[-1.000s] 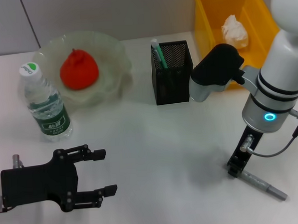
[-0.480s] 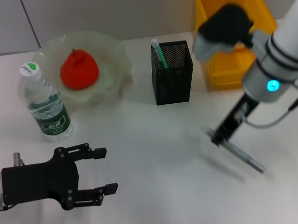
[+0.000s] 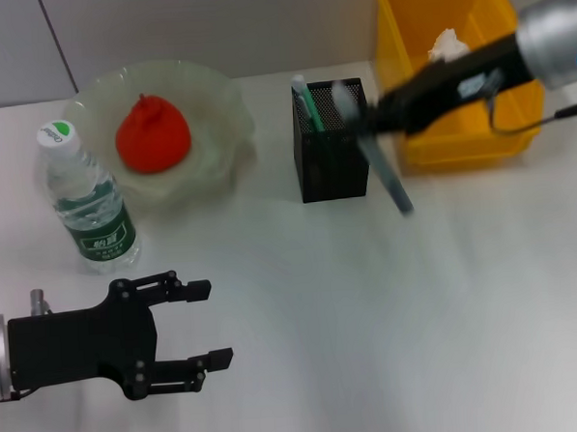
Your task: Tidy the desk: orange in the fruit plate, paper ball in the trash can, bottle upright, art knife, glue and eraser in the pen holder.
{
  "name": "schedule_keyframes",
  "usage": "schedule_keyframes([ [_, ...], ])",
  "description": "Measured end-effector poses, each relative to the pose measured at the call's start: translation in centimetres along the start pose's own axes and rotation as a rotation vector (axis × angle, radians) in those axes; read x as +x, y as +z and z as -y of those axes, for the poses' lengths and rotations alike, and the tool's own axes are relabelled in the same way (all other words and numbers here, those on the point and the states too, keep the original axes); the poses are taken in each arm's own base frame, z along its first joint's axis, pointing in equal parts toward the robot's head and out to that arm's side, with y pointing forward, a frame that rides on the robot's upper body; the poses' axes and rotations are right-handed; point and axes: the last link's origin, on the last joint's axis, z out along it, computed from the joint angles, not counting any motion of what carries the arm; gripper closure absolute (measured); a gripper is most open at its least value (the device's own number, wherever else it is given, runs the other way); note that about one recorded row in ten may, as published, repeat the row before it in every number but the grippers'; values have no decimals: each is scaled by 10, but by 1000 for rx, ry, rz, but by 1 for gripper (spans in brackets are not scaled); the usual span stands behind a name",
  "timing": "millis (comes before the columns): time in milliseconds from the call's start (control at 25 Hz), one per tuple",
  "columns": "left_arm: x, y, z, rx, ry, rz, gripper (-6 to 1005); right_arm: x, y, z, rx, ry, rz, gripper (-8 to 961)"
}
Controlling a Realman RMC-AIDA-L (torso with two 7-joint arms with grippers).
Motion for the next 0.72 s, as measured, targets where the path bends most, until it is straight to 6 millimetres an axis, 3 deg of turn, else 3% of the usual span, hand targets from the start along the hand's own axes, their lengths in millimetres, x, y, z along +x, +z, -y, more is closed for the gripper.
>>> schedule_keyframes([
  [160, 1, 1, 0, -2, 0, -2, 197, 11, -18, 21, -30, -21, 313, 808],
  [360, 2, 3, 0, -4, -1, -8, 197, 28, -26, 43, 3, -2, 512, 809],
  [720, 3, 5, 0, -5, 4, -13, 197, 36, -5, 58, 71, 33, 587, 812],
])
